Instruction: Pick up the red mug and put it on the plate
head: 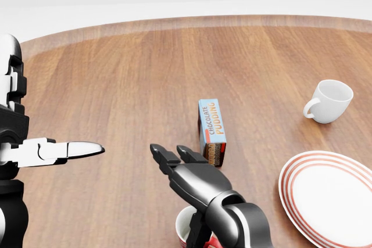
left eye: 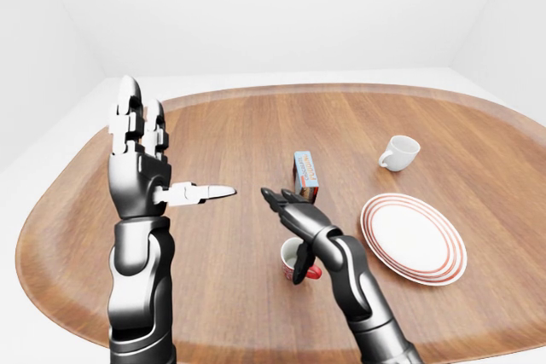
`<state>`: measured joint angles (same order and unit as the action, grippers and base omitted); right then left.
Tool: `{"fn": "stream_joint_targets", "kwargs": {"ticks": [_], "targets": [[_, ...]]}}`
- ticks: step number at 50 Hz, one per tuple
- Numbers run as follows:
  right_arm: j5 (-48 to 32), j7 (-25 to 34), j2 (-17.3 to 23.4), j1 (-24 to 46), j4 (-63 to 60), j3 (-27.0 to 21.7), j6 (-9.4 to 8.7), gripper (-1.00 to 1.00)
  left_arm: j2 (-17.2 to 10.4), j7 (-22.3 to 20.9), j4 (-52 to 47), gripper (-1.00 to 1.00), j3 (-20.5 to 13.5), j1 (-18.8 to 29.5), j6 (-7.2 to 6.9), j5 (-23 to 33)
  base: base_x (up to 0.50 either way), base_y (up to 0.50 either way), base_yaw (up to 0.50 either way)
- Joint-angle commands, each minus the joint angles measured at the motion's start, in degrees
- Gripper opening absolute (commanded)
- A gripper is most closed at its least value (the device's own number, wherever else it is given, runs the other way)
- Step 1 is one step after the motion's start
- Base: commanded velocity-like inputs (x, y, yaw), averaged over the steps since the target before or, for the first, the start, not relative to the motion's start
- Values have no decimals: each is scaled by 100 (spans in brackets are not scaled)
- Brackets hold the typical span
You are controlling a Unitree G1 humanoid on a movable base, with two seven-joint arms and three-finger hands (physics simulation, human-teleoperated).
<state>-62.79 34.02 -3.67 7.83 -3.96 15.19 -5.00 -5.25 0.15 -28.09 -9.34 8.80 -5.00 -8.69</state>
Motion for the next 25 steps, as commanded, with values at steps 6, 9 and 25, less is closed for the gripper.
{"fn": "stream_joint_targets", "kwargs": {"ticks": [6,9,25], "targets": [[-503,-22,-2,-46,220,31,0,100,-12,3,56,100,-17,10,0,-14,0,0,0],[-616,-3,13,-77,237,43,0,100,-12,4,49,100,-13,6,0,-10,0,0,0],[-859,-7,31,-92,392,-59,0,100,-10,13,-3,100,-14,23,0,-32,0,0,0]]}}
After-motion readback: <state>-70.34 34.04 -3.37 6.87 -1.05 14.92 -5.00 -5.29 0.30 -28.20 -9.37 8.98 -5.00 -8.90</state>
